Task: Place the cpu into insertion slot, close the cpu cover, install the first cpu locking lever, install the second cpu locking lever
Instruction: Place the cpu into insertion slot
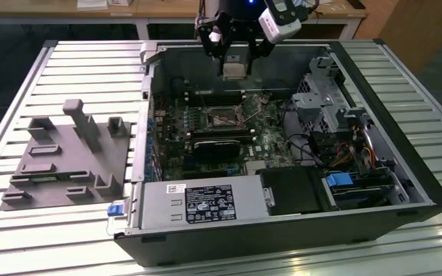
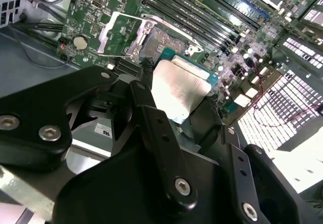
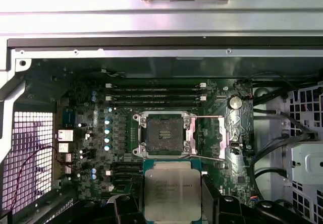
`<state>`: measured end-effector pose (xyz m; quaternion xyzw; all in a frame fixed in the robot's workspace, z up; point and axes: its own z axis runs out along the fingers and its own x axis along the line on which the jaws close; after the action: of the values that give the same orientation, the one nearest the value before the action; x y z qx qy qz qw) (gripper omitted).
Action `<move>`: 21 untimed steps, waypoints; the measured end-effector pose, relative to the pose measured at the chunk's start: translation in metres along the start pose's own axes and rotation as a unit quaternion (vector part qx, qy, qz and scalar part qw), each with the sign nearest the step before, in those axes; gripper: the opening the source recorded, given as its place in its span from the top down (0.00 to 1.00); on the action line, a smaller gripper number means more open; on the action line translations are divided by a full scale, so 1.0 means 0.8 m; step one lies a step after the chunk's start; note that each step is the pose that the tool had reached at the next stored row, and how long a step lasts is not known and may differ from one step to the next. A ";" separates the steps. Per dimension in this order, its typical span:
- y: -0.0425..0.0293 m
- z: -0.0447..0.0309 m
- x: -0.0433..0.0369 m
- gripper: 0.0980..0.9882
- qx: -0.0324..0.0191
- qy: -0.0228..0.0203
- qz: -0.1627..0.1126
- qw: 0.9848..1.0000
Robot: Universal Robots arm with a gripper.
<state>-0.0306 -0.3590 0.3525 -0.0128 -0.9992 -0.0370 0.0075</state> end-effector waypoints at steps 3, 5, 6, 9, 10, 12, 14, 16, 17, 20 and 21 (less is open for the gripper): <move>0.0005 0.0068 0.002 0.51 0.000 0.000 0.000 1.000; 0.0010 0.0116 0.003 0.51 0.000 0.000 0.000 1.000; 0.0014 0.0139 0.003 0.51 0.000 0.000 0.000 1.000; 0.0030 0.0208 0.005 0.51 0.000 0.000 0.000 1.000; 0.0042 0.0231 0.006 0.51 0.000 0.000 0.000 1.000; 0.0071 0.0281 0.007 0.51 0.000 0.000 0.000 1.000; 0.0099 0.0328 0.008 0.51 0.000 -0.001 0.000 1.000; 0.0125 0.0375 0.008 0.51 0.000 -0.001 0.000 1.000; 0.0135 0.0399 0.008 0.51 0.000 -0.001 0.000 1.000; 0.0159 0.0471 0.008 0.51 0.000 -0.001 0.000 1.000; 0.0166 0.0494 0.008 0.51 0.000 -0.001 0.000 1.000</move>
<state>-0.0373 -0.3427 0.3142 -0.0128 -0.9992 -0.0371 0.0069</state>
